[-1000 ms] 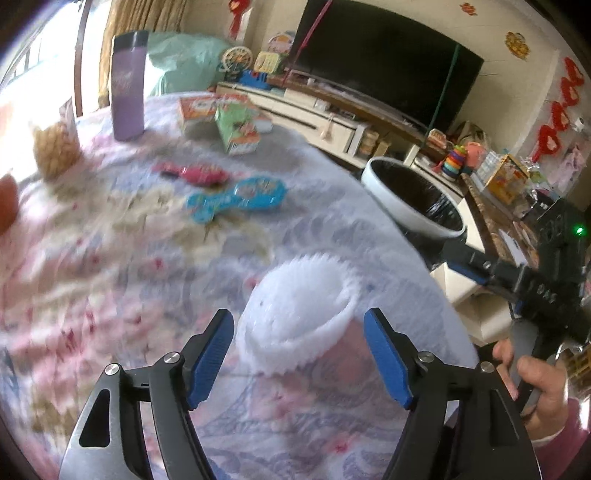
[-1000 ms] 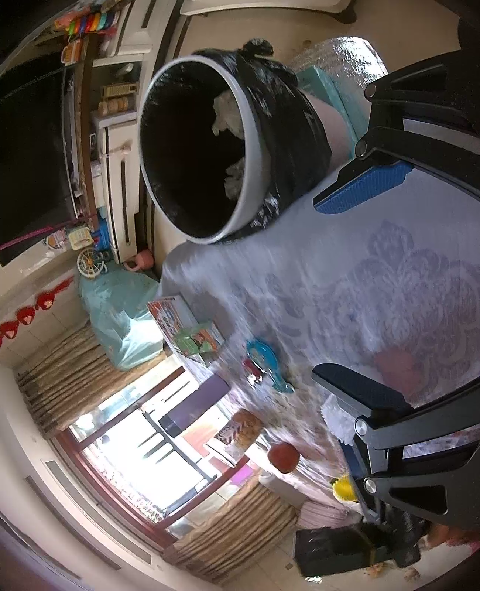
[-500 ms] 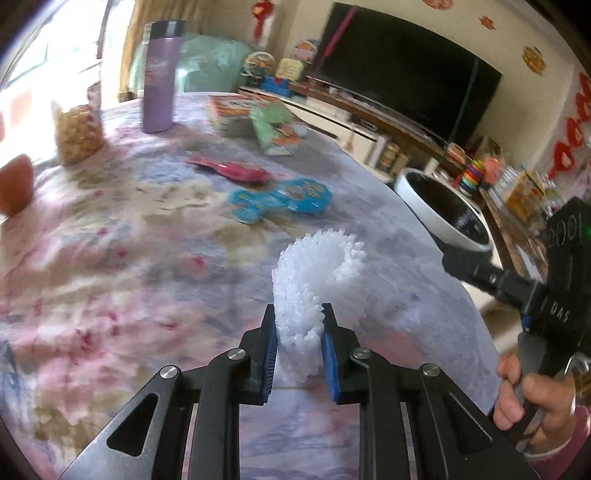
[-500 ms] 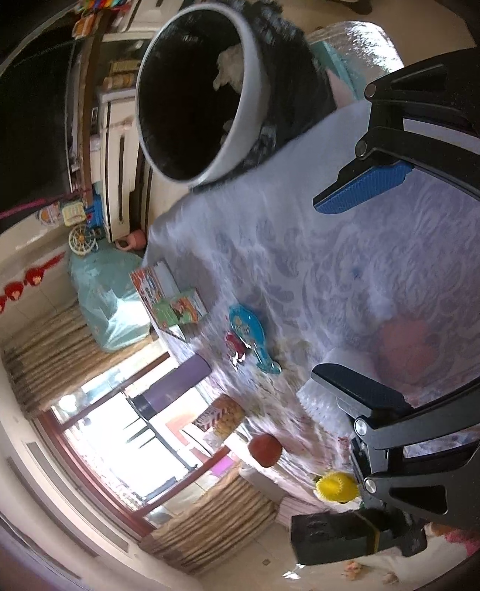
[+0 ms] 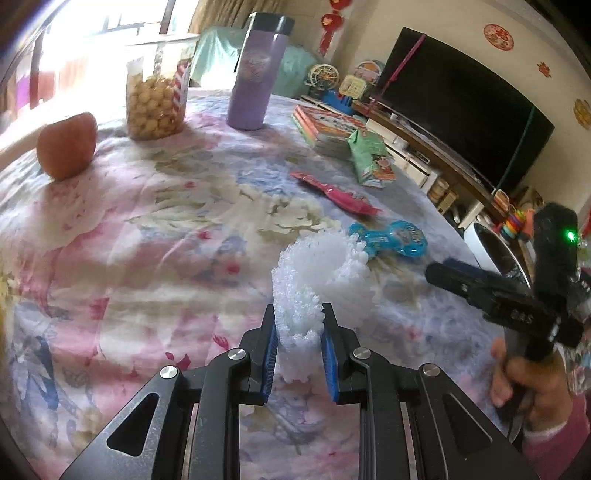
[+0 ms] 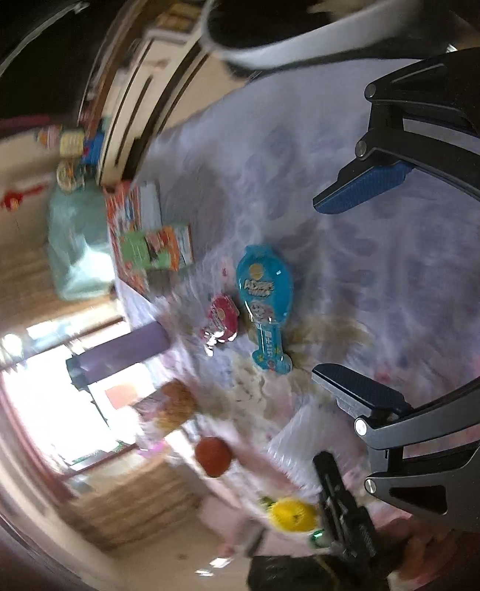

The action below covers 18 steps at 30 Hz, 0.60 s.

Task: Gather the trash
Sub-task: 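Grasp the white foam net with the left tool while the right tool grasps the blue drink bottle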

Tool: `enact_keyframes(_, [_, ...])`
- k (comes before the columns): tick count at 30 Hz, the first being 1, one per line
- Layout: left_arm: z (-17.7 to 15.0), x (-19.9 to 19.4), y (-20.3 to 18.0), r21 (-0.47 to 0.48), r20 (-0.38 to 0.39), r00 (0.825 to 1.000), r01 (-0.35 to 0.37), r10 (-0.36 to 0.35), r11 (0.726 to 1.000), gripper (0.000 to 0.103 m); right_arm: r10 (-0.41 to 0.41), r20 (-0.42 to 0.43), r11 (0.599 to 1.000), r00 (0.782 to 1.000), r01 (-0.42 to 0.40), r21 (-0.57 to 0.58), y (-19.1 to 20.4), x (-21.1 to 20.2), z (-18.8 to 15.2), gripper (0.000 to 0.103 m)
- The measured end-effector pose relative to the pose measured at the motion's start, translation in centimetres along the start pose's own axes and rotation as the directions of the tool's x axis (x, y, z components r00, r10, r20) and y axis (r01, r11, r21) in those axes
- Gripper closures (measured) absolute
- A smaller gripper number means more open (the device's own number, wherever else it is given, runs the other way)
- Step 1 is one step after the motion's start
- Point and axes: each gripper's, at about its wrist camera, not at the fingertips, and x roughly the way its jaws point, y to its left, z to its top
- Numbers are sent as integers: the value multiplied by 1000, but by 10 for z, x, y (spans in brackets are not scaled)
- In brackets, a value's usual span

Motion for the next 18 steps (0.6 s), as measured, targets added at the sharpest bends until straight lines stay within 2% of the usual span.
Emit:
enact_keyframes(5, [5, 9, 0, 11, 1, 1000, -7, 7, 1000, 83, -12, -66, 985, 998, 1, -173, 13, 27, 19, 18])
enact_keyframes(8, [6, 12, 2, 5, 0, 1000, -4, 4, 1000, 83, -22, -87, 975, 996, 2, -222, 14, 38, 27, 19])
enact_keyframes(9, [6, 11, 2, 4, 0, 1000, -4, 4, 1000, 83, -18, -100, 975, 995, -4, -222, 13, 41, 29, 19])
enact_keyframes(10, [6, 11, 2, 2, 0, 1000, -3, 3, 1000, 83, -23, -102, 975, 995, 0, -220, 12, 43, 29, 24])
enact_keyframes(11, [6, 11, 3, 1, -1, 1000, -3, 3, 1000, 83, -34, -99, 975, 994, 12, -220, 12, 43, 29, 35])
enact_keyframes(12, [6, 12, 3, 1, -1, 1000, -3, 3, 1000, 83, -44, -96, 976, 994, 22, -215, 11, 42, 29, 39])
enact_keyframes(18, [8, 14, 2, 8, 0, 1000, -1, 1, 1000, 83, -13, -55, 993, 998, 6, -116, 6, 9, 13, 40])
